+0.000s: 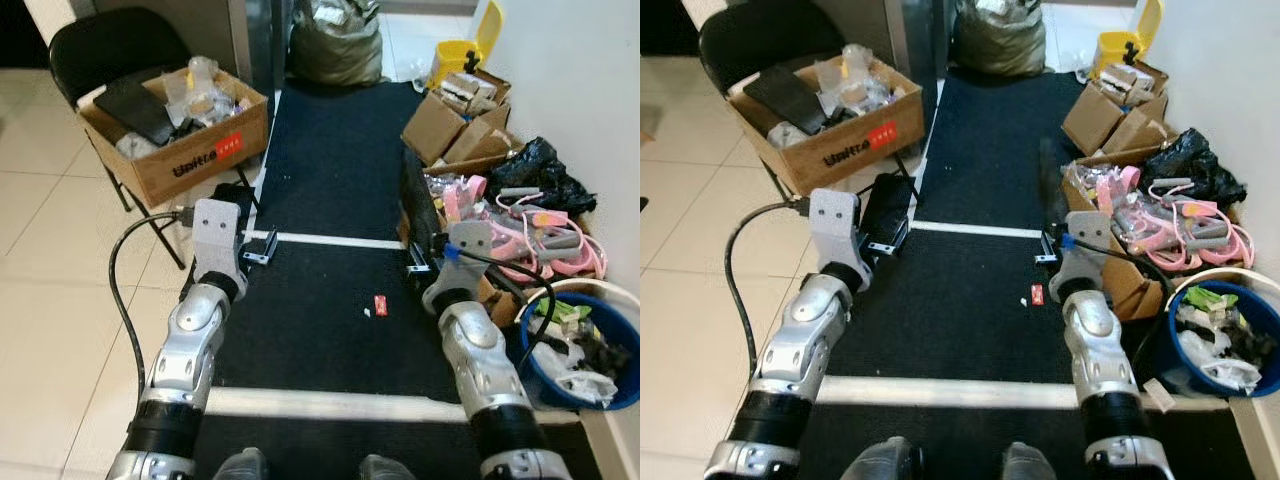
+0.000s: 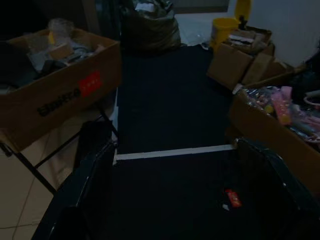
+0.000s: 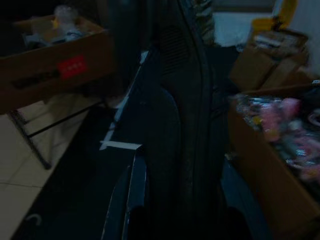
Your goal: Picking trash to rubbish bin
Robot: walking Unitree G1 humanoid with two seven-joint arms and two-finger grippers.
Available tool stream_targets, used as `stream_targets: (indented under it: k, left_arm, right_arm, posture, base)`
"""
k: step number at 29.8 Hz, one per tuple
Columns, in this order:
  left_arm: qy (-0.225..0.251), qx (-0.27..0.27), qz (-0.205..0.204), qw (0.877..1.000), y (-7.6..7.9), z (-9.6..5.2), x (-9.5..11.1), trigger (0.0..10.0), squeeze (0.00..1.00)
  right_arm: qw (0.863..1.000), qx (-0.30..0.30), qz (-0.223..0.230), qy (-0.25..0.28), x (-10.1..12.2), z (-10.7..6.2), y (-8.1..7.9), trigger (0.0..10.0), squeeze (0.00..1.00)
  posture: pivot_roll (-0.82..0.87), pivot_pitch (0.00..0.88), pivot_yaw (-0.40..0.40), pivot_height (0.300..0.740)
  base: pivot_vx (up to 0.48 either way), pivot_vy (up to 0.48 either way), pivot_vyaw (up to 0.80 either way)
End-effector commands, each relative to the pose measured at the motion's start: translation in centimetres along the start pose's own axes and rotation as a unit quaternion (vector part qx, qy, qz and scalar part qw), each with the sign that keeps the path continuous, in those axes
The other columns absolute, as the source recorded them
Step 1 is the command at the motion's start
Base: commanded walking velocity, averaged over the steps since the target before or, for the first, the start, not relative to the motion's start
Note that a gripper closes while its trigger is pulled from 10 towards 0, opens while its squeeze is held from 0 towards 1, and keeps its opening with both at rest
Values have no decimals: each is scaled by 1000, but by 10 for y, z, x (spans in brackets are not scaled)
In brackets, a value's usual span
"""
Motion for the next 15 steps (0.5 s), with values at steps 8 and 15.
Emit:
stream_targets:
  k: [8,15]
  left_arm:
    - [-9,-1,2,1000,1,-1,-5,10000,0]
    - [-8,-1,2,1000,2,-2,-6,10000,0]
  right_arm:
    - [1000,0,-12,8,2,1,3,10000,0]
    - [1000,2,-18,11,3,1,3,10000,0]
  posture:
    - [-72,47,-14,740]
    - [-72,42,-18,740]
  base:
    - [284,0,0]
    - [285,0,0]
Point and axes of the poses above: a point about 5 cm out from each wrist's last joint towards the gripper, its own z axis pointing out of the wrist towards the gripper, its own x axis along the axis of the wrist's last joint, y = z × x, the point moved 3 cm from there along z, pointing out of the wrist towards the gripper, and after that the axes turned 13 degrees about -z, right-handed, at the moved point
